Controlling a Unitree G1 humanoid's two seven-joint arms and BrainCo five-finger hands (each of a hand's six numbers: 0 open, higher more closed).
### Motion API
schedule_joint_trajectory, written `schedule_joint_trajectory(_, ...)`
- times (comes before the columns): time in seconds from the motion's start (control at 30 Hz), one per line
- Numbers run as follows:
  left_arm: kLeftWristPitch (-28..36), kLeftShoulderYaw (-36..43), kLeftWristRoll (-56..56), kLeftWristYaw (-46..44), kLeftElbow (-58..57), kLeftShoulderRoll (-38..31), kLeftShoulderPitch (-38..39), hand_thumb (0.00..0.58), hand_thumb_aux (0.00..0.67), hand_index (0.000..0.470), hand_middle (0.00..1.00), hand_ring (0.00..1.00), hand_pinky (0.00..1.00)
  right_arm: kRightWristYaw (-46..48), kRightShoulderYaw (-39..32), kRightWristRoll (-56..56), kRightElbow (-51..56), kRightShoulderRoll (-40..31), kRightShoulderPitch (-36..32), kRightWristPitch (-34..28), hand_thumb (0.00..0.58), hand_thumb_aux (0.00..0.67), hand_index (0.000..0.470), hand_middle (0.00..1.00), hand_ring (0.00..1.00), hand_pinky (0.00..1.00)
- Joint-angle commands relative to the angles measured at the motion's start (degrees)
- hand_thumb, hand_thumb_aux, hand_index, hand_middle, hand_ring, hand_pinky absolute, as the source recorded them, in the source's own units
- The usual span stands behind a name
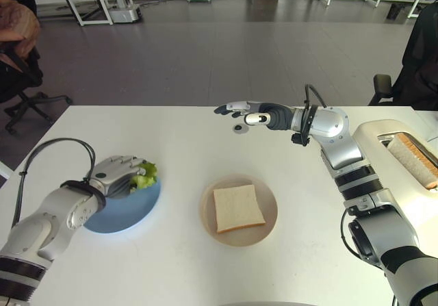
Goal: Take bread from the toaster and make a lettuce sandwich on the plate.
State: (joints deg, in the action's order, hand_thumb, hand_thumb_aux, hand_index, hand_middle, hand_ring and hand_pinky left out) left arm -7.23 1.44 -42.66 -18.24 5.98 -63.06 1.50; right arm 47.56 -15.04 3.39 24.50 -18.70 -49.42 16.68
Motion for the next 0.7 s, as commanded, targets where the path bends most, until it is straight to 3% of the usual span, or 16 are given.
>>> schedule_joint_trajectory(0.03, 1.23, -3.87, -0.24, -2.69, 4.00, -1.50, 1.59, 0.580, 0.670, 0.470, 0.00, 0.00, 0.00, -0.16, -0.05, 0.77, 0.41, -0.39, 0.19, 0.05, 0.000, 0.000, 0.000, 0.00, 0.00, 0.00)
schedule_joint_trajectory(0.43, 1.76, -7.99, 0.53, -6.48, 12.24, 0.65, 2.50, 0.580, 0.670, 0.470, 0.00, 0.00, 0.00, -0.78, 0.14, 1.12, 1.05, -0.36, -0.17, 0.31, 0.000, 0.000, 0.000, 0.00, 0.00, 0.00)
schedule_joint_trajectory(0.7, 0.83, -7.66, -1.86, -5.29, 7.32, 0.92, 2.79, 0.580, 0.670, 0.470, 0.00, 0.00, 0.00, -0.86, 0.12, 1.14, 0.76, -0.29, 0.11, 0.03, 0.000, 0.000, 0.000, 0.00, 0.00, 0.00)
